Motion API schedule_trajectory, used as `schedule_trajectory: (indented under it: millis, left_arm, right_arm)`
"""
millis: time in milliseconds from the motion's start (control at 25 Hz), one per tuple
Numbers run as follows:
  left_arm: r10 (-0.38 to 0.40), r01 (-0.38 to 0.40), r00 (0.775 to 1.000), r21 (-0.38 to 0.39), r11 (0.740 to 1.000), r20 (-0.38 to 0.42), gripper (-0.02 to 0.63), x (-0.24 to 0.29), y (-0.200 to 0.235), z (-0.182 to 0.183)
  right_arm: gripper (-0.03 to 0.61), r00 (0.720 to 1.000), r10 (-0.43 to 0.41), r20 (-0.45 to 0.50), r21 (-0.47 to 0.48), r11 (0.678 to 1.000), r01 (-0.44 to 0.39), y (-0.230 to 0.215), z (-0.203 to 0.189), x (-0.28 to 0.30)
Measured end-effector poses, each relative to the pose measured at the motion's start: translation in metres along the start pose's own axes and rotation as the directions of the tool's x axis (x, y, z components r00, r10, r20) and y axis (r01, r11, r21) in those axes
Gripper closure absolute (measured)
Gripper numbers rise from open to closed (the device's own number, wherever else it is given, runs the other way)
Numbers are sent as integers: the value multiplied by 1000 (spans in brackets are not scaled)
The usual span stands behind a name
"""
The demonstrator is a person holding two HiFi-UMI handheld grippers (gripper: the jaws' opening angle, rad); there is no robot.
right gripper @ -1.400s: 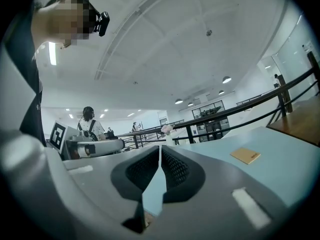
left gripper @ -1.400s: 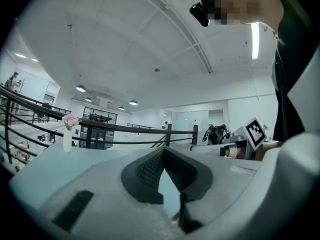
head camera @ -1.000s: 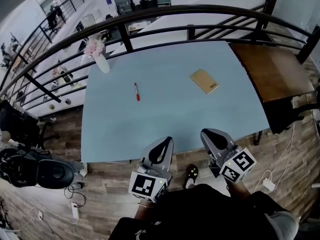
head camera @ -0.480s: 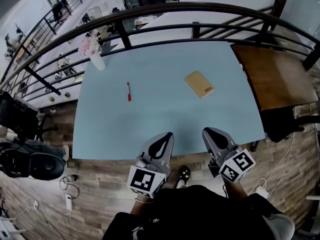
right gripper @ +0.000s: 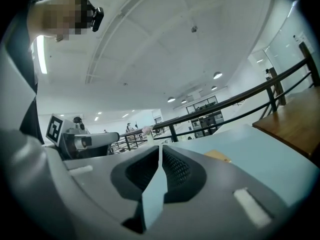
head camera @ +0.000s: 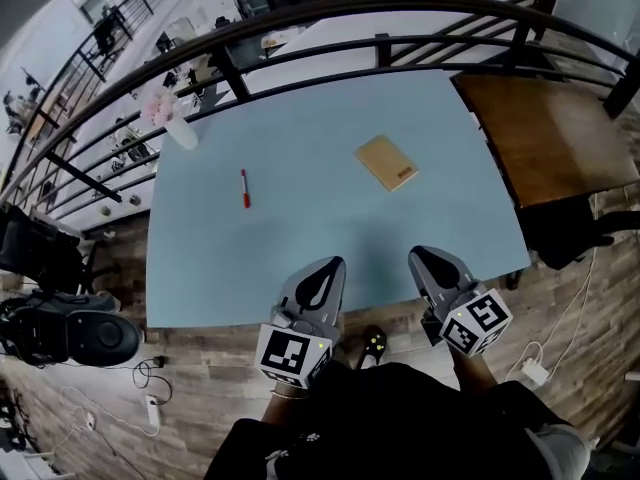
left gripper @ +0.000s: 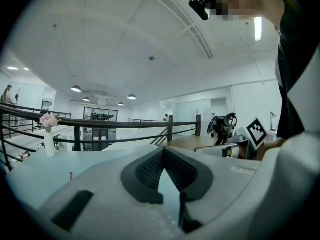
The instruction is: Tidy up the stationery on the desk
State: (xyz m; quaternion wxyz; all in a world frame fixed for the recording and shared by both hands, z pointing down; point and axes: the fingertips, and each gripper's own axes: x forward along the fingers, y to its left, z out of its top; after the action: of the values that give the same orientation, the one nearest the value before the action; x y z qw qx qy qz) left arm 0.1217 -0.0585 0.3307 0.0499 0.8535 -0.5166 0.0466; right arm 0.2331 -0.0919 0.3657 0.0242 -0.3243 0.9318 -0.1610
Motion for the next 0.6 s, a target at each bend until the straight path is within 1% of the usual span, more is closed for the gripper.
schedule_trajectory:
  millis: [200, 440, 600]
  left_arm:
    - [-20, 20, 1000, -14, 1000, -11, 615, 18, 15, -10]
    - [-59, 60, 998, -28, 998, 8, 615, 57, 41, -10]
    - [-57, 57, 998, -18, 998, -16, 615, 76, 64, -18]
  right_arm:
    - [563, 999, -41, -1, -14, 999, 41, -15, -2, 11]
    - [560, 996, -89, -19, -52, 995, 88, -51, 6, 38]
    - [558, 994, -104, -36, -81, 992, 101, -73, 11, 66]
